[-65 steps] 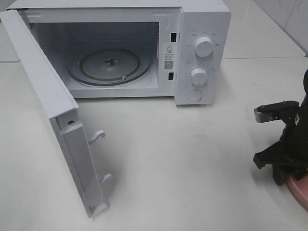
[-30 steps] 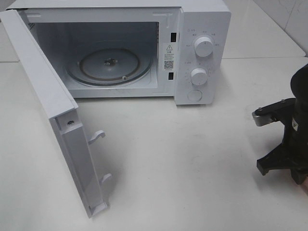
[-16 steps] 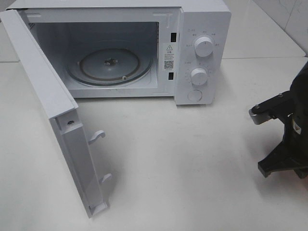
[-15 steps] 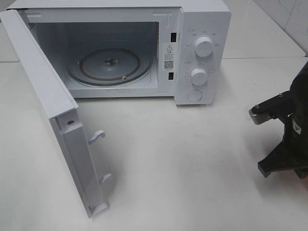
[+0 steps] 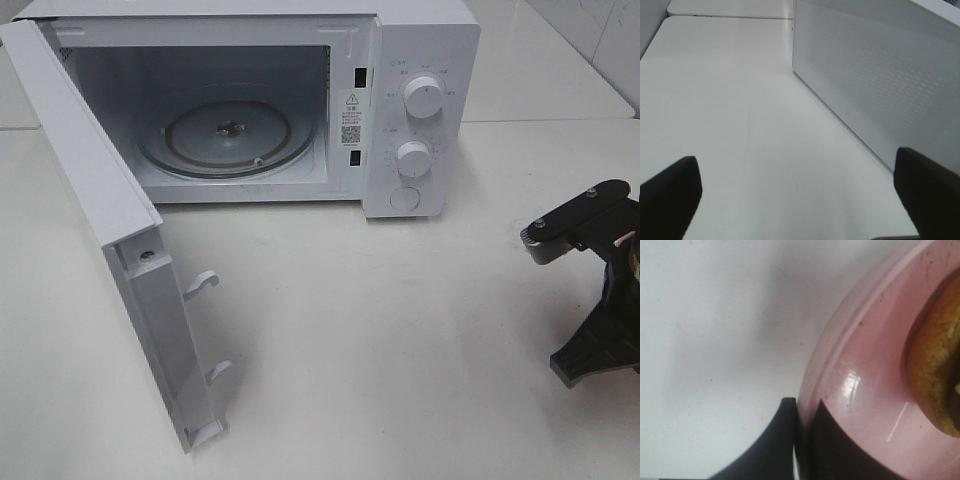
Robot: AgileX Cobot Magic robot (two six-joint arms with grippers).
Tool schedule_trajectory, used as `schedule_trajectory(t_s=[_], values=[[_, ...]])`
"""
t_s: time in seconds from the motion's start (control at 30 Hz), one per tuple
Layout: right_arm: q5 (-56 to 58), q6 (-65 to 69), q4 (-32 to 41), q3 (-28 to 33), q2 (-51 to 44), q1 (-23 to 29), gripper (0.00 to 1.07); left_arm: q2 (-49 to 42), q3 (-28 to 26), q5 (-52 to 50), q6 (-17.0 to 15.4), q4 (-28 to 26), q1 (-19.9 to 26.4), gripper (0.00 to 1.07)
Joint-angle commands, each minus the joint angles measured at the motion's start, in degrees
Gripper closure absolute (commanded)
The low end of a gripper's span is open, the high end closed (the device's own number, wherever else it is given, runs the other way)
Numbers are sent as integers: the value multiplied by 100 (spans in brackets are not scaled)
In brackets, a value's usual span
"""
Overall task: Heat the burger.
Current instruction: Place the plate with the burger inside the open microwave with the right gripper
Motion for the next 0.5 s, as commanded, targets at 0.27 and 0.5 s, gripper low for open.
schedule_trajectory(t_s=[0.27, 0.5], values=[[630, 57, -315, 23, -539, 653, 107, -103, 0, -46, 0, -6, 11, 9], [934, 57, -321, 46, -751, 1324, 107, -103, 0, -46, 0, -6, 11, 9]])
